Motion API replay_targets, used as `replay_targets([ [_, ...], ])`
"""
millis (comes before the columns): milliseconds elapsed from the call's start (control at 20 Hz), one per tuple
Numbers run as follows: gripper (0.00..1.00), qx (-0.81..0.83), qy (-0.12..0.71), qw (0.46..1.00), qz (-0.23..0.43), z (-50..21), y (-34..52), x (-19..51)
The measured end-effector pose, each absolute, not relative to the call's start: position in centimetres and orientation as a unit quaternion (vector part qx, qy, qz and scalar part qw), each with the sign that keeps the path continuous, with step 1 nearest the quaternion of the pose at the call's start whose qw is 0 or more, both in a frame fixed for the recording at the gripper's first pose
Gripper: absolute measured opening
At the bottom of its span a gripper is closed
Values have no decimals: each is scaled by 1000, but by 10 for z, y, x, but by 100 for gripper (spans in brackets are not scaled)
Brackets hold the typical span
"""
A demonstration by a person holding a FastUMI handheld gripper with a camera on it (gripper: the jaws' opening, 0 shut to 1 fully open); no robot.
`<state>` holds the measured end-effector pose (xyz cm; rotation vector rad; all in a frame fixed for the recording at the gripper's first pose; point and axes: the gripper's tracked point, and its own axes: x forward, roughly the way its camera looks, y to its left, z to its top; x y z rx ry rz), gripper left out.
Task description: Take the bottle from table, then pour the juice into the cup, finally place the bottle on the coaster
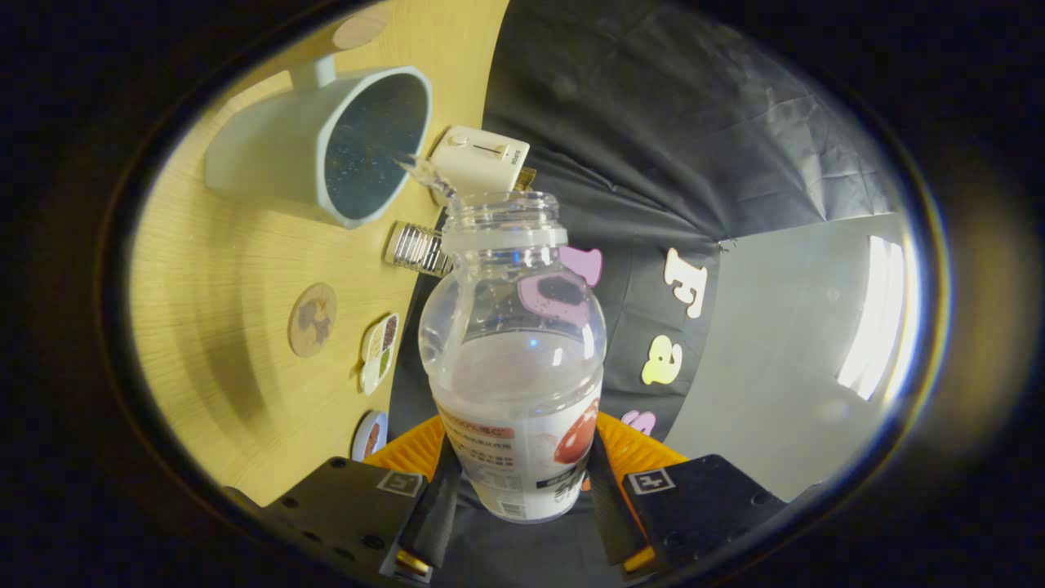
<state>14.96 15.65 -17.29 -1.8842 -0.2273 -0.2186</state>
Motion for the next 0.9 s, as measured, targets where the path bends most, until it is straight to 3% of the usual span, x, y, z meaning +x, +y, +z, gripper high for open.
replay_targets([
  [900, 75, -845, -152, 503, -94, -158, 177, 137],
])
